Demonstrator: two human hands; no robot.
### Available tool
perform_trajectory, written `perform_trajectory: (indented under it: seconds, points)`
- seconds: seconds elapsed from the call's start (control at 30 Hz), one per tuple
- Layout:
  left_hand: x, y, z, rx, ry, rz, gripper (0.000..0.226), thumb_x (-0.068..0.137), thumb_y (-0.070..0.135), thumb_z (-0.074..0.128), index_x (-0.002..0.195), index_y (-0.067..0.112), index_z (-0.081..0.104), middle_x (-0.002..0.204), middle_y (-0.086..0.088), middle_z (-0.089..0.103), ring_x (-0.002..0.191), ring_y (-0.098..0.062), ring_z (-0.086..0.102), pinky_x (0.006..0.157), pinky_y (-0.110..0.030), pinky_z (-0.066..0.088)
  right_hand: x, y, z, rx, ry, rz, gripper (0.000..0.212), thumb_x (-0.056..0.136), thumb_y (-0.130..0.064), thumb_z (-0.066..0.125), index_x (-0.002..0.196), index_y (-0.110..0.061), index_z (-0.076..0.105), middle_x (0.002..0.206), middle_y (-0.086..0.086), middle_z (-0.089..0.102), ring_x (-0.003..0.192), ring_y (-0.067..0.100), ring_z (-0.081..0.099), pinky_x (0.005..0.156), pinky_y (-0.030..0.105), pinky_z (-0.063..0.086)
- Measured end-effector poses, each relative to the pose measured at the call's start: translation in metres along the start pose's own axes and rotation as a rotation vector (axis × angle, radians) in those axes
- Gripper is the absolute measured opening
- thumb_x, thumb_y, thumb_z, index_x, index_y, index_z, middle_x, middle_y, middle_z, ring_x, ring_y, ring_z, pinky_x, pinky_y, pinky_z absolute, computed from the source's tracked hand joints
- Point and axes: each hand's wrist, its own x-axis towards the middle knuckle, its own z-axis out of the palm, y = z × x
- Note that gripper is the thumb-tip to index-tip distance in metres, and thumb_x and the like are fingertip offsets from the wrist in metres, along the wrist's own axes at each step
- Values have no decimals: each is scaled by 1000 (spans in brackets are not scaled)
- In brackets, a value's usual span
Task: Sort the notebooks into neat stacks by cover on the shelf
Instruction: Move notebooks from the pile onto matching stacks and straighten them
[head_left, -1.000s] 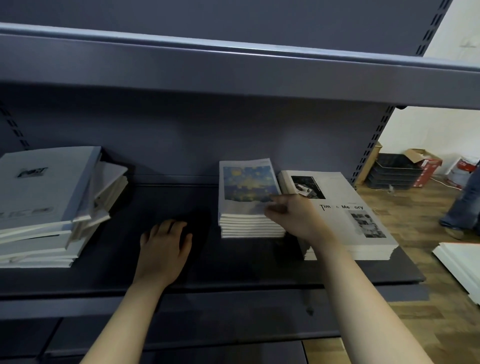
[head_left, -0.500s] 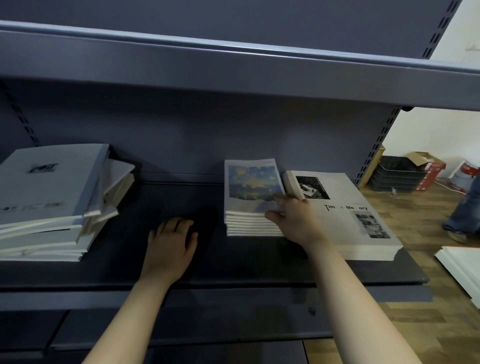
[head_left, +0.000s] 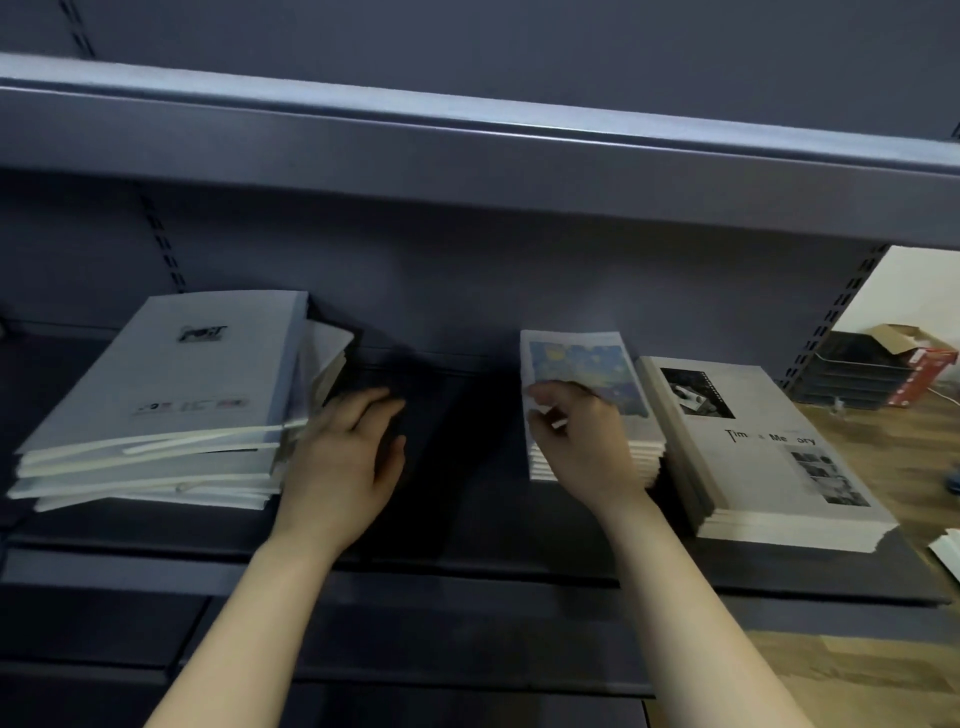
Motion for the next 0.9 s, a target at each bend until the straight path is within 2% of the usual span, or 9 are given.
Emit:
perform_trajectory:
  seconds: [0.17,0.27,0.37,0.43,0.5,0.6,0.7,0.8,0.9]
  points:
    - [7,-39,-34,87,121,-38,37,80,22,57,112,5,66,114,-15,64,106,-37,58,88,-51,47,-6,-18,32,38,-55,40,25,87,-11,64,110,-17,70,102,1,71,87,11,64,84,25,50]
    - [11,-65,-50,152,49,-131,42,80,34,56,114,9,63,113,-13,63,107,-38,56,86,-48,42,-8,-27,49,29,-100,73,25,87,-11,64,111,-17,70,103,1,71,92,14,66,85,23,49]
    - [14,-83,-56,188,-57,-259,59,81,53,61,126,16,54,124,-12,58,115,-37,50,93,-48,39,-10,-34,65,34,-136,100,25,86,-11,65,110,-17,70,104,2,71,91,12,65,82,18,46]
    - [13,-87,-57,219,-84,-268,74,76,67,57,128,14,52,123,-13,59,113,-34,53,94,-45,41,-13,-37,74,25,-163,123,25,86,-13,65,110,-19,71,103,0,71,87,7,63,78,13,43]
    - [11,-85,-58,293,-98,-214,85,70,76,52,126,12,52,117,-11,62,105,-31,59,88,-41,47,-16,-38,81,23,-186,151,25,87,-15,64,111,-21,70,103,-3,70,84,1,59,74,5,38]
    - [10,-82,-59,354,-117,-141,78,71,73,54,124,15,51,114,-6,63,97,-27,62,76,-35,50,-19,-39,91,44,-197,184,25,88,-14,65,111,-20,70,102,-3,71,83,1,59,70,-3,36]
    - [15,-82,-66,382,-177,-151,68,74,72,54,121,23,52,114,1,63,99,-22,62,68,-30,45,-22,-43,97,60,-211,209,25,88,-14,65,111,-21,70,103,-2,71,85,2,61,77,7,41]
    - [22,-84,-76,443,-237,-141,58,73,77,50,108,31,58,97,6,67,87,-18,63,59,-27,37,-25,-45,100,71,-224,219,26,88,-15,64,112,-23,70,104,-3,70,87,2,61,79,10,42]
    - [30,-85,-80,478,-309,-95,49,79,72,49,99,28,60,90,5,66,83,-18,62,59,-27,38,-25,-44,100,73,-217,224,26,89,-15,64,113,-23,69,105,-4,69,87,1,60,72,-1,38]
